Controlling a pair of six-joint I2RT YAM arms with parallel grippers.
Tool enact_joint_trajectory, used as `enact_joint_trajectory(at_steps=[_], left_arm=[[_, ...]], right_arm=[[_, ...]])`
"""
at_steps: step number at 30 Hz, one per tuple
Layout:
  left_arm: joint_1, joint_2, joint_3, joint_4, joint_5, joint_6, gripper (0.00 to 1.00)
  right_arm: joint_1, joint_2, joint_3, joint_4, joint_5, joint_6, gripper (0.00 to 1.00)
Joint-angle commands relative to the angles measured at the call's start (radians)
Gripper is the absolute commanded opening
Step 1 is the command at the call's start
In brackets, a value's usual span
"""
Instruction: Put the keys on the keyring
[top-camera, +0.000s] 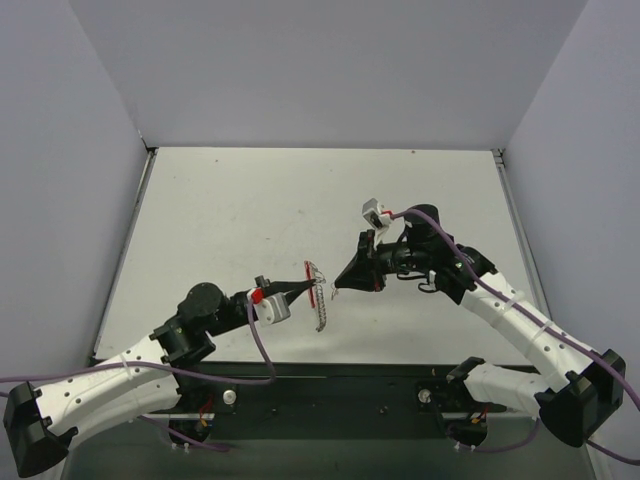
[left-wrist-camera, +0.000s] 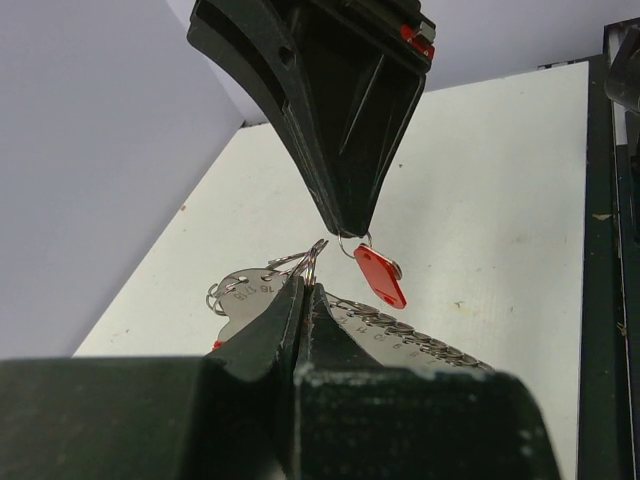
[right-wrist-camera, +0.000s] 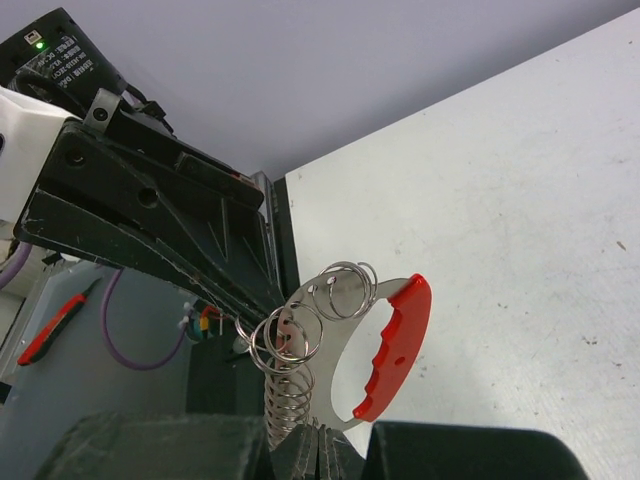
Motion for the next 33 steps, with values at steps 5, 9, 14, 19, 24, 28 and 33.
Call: enact_joint_trajectory(at_steps=[5,9,14,19,24,28,33], left_arm=[[-0.003,-0.009,-0.006,-0.014,-0.033,-0.051,0.0],[-0.001,0.012,0.006,-0.079,-0.059,-0.07,0.0],[-0.001,0.052,0.018,-0.17,-0.125,-0.121,0.0],[-0.001,0.107,0.043,-0.285,-0.23,-0.163,0.0],[0.003,0.239,0.084,-0.308,-0.275,-0.16,0.0],[0.02,0.363,0.104,-0.264,-0.261,-0.153,0.0],[0.111,0.512,0.133,-0.187,-0.154,-0.166,0.0]], right_arm=[[0.006,-0.004,-0.001,0.019,-0.044,-0.026,0.0],[0.007,0.002,-0.004,0.016,-0.041,-0.033,0.0],[0.007,0.002,-0.012,0.007,-0.034,-0.037,0.0],[0.006,0.002,-0.025,0.005,-0.026,-0.036,0.0],[0.003,0.008,-0.047,0.005,-0.018,-0.036,0.0],[-0.002,0.005,-0.067,0.004,-0.017,-0.036,0.0],[-0.014,-0.013,-0.096,-0.001,0.0,-0.036,0.0]])
